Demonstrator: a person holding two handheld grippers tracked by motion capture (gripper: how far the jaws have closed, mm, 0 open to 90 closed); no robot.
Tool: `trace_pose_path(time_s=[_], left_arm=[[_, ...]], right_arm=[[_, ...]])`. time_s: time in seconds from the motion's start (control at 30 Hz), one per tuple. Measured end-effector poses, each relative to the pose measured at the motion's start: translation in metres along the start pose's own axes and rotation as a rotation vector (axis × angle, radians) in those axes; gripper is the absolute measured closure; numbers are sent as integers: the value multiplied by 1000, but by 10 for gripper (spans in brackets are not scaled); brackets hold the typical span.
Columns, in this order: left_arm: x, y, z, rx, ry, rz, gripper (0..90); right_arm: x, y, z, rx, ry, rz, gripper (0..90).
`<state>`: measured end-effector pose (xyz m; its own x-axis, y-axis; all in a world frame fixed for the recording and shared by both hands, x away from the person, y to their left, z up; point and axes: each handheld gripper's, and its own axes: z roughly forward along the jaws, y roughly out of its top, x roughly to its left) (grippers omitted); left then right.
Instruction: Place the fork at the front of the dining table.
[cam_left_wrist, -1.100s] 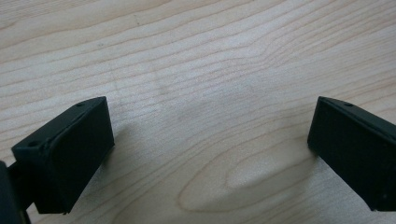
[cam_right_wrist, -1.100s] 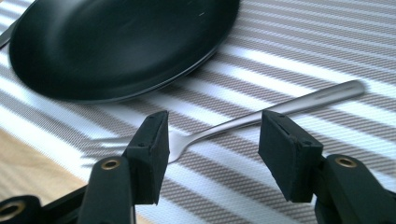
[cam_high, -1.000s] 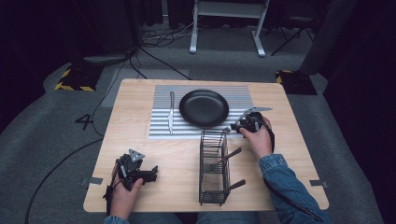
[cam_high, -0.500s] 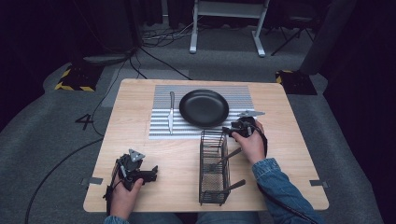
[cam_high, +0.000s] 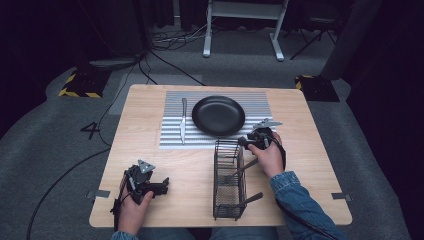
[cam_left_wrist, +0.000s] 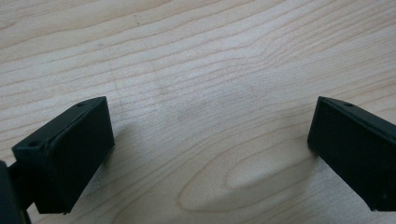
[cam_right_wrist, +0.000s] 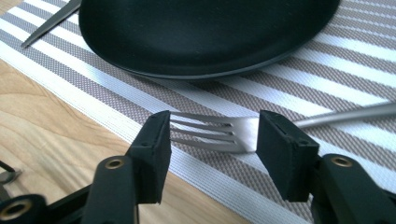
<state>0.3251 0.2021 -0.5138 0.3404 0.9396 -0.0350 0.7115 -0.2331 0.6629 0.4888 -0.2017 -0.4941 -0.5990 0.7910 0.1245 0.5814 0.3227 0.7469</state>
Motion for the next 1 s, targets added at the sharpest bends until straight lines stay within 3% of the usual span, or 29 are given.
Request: trace_pose_path(time_s=[0.57, 0.8, 0.87, 0.93, 1.0], left_arm=[[0, 0, 0, 0, -1, 0, 5], [0, 0, 0, 0, -2, 1, 5], [0, 0, 0, 0, -2, 1, 5], [0, 0, 0, 0, -2, 1, 5], [0, 0, 0, 0, -2, 1, 5]], right_arm=[[-34, -21, -33, 5, -68, 43, 449], [-53, -20, -45, 30, -131, 42, 474], [-54, -20, -45, 31, -126, 42, 474], [-55, -18, -49, 17, -75, 60, 469], [-55, -17, -50, 11, -70, 61, 465]])
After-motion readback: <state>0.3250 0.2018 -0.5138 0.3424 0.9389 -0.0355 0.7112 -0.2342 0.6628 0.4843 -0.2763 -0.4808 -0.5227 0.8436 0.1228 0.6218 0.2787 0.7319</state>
